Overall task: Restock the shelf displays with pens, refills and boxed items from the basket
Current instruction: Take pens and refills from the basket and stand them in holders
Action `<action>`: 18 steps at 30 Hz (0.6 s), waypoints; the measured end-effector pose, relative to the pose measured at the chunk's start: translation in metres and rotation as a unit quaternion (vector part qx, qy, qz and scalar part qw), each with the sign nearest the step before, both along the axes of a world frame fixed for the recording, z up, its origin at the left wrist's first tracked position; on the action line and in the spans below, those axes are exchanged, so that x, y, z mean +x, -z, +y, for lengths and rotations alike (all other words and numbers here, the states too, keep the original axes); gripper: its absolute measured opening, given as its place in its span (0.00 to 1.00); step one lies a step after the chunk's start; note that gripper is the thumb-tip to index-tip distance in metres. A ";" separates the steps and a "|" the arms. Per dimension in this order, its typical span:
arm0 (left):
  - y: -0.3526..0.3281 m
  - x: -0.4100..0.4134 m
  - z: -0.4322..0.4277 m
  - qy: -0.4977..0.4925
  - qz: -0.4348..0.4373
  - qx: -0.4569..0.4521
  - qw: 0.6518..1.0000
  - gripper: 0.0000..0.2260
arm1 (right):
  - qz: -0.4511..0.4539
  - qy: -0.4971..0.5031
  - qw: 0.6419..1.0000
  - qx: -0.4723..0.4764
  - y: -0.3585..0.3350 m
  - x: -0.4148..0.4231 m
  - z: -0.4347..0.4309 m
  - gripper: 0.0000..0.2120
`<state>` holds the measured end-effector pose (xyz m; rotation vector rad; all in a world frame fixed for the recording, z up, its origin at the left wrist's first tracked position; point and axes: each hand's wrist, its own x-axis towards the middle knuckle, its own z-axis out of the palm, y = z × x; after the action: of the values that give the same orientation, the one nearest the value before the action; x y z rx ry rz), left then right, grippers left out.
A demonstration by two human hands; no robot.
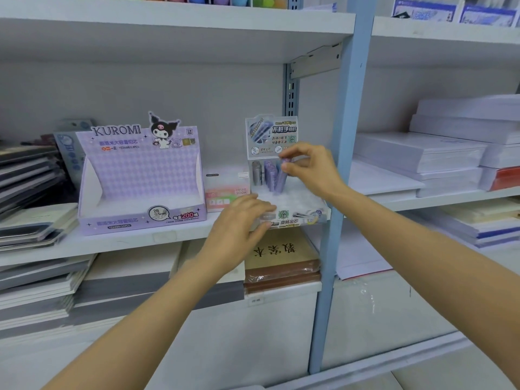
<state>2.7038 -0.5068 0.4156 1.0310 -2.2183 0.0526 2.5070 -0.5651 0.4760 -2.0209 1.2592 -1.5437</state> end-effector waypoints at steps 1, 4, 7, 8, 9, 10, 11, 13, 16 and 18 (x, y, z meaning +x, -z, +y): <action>0.001 -0.001 -0.001 -0.005 -0.002 -0.009 1.000 0.14 | 0.010 -0.011 1.000 -0.005 0.004 0.002 -0.001 0.09; 0.000 -0.002 -0.002 -0.018 -0.004 -0.020 1.000 0.14 | 0.047 -0.038 0.998 -0.015 0.004 0.001 -0.002 0.09; 0.001 -0.003 -0.003 -0.019 -0.002 -0.026 0.999 0.13 | 0.095 -0.076 0.993 0.014 -0.003 -0.004 -0.006 0.10; 0.001 -0.003 -0.004 -0.020 0.000 -0.030 0.999 0.13 | 0.105 -0.081 0.991 0.026 -0.004 -0.005 -0.007 0.09; 0.002 -0.003 -0.005 -0.021 0.004 -0.033 0.999 0.13 | 0.110 -0.075 0.991 0.031 -0.004 -0.004 -0.009 0.09; 0.004 -0.003 -0.006 -0.023 0.008 -0.034 0.999 0.14 | 0.110 -0.062 0.992 0.027 -0.003 -0.002 -0.010 0.09; 0.004 -0.003 -0.007 -0.025 0.012 -0.035 0.999 0.14 | 0.110 -0.044 0.993 0.013 -0.001 0.001 -0.011 0.09; 0.006 -0.004 -0.009 -0.029 0.016 -0.038 0.999 0.14 | 0.125 0.000 0.992 -0.031 0.007 0.007 -0.012 0.07; 0.008 -0.006 -0.011 -0.032 0.024 -0.045 0.998 0.14 | 0.164 0.059 0.984 -0.047 0.014 0.012 -0.015 0.07; 0.009 -0.007 -0.011 -0.034 0.028 -0.048 0.998 0.14 | 0.190 0.070 0.979 -0.023 0.013 0.010 -0.014 0.09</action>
<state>2.6968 -0.5181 0.4066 1.0415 -2.1093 0.1566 2.5175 -0.5792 0.4635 -2.3850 1.5451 -1.2898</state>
